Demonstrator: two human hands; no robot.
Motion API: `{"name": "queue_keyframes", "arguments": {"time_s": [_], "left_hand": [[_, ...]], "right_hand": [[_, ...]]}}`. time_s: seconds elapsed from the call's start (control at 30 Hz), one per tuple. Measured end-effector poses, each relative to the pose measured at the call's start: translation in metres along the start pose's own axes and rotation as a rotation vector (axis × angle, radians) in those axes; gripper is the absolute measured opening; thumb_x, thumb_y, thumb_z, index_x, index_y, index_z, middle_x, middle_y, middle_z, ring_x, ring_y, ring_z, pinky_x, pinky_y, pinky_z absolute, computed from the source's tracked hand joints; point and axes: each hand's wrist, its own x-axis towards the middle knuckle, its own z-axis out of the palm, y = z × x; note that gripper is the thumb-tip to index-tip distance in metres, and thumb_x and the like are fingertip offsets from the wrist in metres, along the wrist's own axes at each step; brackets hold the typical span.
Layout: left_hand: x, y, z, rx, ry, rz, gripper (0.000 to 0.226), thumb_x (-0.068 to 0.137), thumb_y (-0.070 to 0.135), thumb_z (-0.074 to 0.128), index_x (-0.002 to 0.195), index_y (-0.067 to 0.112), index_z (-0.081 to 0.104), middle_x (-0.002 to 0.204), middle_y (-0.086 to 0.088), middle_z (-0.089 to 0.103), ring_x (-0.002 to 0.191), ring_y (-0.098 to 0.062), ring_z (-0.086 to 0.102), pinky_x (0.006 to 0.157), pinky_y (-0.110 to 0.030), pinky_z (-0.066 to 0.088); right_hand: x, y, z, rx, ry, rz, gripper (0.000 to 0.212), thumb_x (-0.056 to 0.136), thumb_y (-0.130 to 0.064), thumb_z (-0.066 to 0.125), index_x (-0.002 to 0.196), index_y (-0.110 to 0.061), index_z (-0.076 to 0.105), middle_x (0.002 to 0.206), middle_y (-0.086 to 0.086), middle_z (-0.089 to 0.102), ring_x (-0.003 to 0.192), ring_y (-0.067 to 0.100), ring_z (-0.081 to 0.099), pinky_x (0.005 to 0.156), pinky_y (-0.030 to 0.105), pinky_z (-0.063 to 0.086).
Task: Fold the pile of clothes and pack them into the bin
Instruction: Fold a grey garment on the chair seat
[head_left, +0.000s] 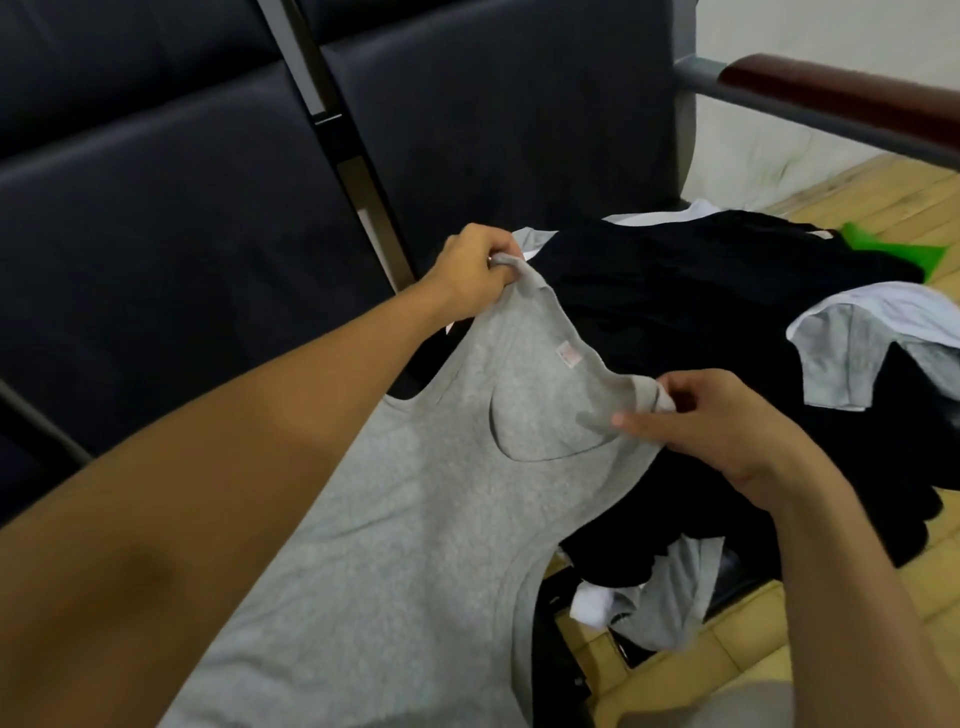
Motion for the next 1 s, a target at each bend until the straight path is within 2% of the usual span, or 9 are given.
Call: {"name": "queue_keyframes", "arguments": {"time_s": [0.1, 0.17, 0.3, 0.37, 0.53, 0.6, 0.73, 0.87, 1.0], "left_hand": [[-0.020, -0.009, -0.010, -0.240, -0.083, -0.067, 0.013, 0.096, -0.001, 0.055, 0.100, -0.003, 0.067, 0.101, -0.021, 0.067, 0.088, -0.026, 0.070, 0.082, -0.037, 0.061], [-0.040, -0.018, -0.021, -0.368, -0.068, -0.131, 0.016, 0.096, 0.000, 0.054, 0.104, -0.009, 0.065, 0.105, -0.023, 0.065, 0.093, -0.025, 0.068, 0.087, -0.035, 0.059], [-0.088, -0.042, -0.058, -0.516, 0.041, -0.295, 0.025, 0.095, 0.007, 0.049, 0.077, -0.003, 0.064, 0.085, -0.019, 0.062, 0.081, -0.019, 0.062, 0.085, -0.034, 0.054], [-0.115, -0.059, -0.080, -0.399, 0.062, -0.350, 0.035, 0.096, 0.016, 0.048, 0.065, 0.007, 0.060, 0.068, -0.006, 0.061, 0.068, -0.012, 0.058, 0.078, -0.031, 0.048], [-0.170, -0.116, -0.105, 0.291, -0.097, -0.427, 0.058, 0.091, 0.046, 0.055, 0.058, -0.001, 0.060, 0.059, -0.019, 0.063, 0.046, -0.014, 0.050, 0.057, -0.040, 0.052], [-0.177, -0.128, -0.097, 0.398, -0.171, -0.430, 0.053, 0.088, 0.049, 0.053, 0.057, 0.006, 0.055, 0.058, -0.016, 0.059, 0.048, -0.015, 0.049, 0.053, -0.039, 0.050], [-0.164, -0.129, -0.063, 0.468, -0.269, -0.268, 0.029, 0.097, 0.037, 0.048, 0.082, 0.016, 0.062, 0.085, 0.001, 0.065, 0.077, -0.021, 0.063, 0.073, -0.046, 0.056], [-0.131, -0.121, -0.020, 0.561, -0.475, 0.036, 0.039, 0.098, 0.022, 0.056, 0.136, 0.026, 0.051, 0.137, 0.004, 0.048, 0.124, -0.018, 0.045, 0.106, -0.035, 0.035], [-0.105, -0.114, 0.004, 0.730, -0.579, 0.173, 0.050, 0.086, 0.017, 0.071, 0.132, 0.023, 0.051, 0.126, 0.004, 0.046, 0.117, -0.016, 0.046, 0.090, -0.028, 0.028]], "right_hand": [[-0.005, -0.006, -0.001, 0.001, -0.104, -0.038, 0.034, 0.069, -0.040, 0.085, 0.079, -0.010, 0.072, 0.077, 0.008, 0.072, 0.075, 0.026, 0.069, 0.081, 0.040, 0.060], [-0.010, -0.018, 0.004, -0.005, -0.139, -0.092, 0.039, 0.075, -0.045, 0.080, 0.064, -0.011, 0.063, 0.058, 0.002, 0.057, 0.057, 0.016, 0.054, 0.063, 0.027, 0.052], [-0.025, -0.053, 0.041, -0.069, -0.254, -0.298, 0.051, 0.083, -0.047, 0.072, 0.059, -0.010, 0.048, 0.052, -0.002, 0.036, 0.045, 0.007, 0.035, 0.045, 0.019, 0.032], [-0.031, -0.067, 0.076, -0.003, -0.418, -0.366, 0.047, 0.086, -0.042, 0.071, 0.067, -0.003, 0.053, 0.059, 0.002, 0.042, 0.050, 0.006, 0.044, 0.048, 0.017, 0.040], [-0.043, -0.067, 0.148, -0.046, -1.042, -0.216, 0.034, 0.097, -0.038, 0.057, 0.109, -0.009, 0.068, 0.097, 0.009, 0.073, 0.082, 0.015, 0.069, 0.071, 0.023, 0.053], [-0.037, -0.059, 0.150, -0.159, -0.990, -0.167, 0.031, 0.098, -0.042, 0.056, 0.108, -0.017, 0.069, 0.102, 0.008, 0.075, 0.084, 0.015, 0.070, 0.073, 0.022, 0.053], [-0.013, -0.038, 0.135, -0.768, -0.518, -0.142, 0.035, 0.091, -0.047, 0.064, 0.106, -0.016, 0.063, 0.104, 0.002, 0.066, 0.093, 0.015, 0.066, 0.071, 0.023, 0.050], [-0.011, -0.026, 0.139, -0.928, -0.556, 0.043, 0.057, 0.089, -0.052, 0.063, 0.126, -0.011, 0.050, 0.123, 0.004, 0.056, 0.104, 0.019, 0.059, 0.081, 0.028, 0.051], [-0.007, -0.019, 0.161, -0.948, -0.450, 0.069, 0.057, 0.095, -0.055, 0.052, 0.125, -0.007, 0.051, 0.124, 0.009, 0.056, 0.105, 0.023, 0.059, 0.074, 0.028, 0.045]]}}
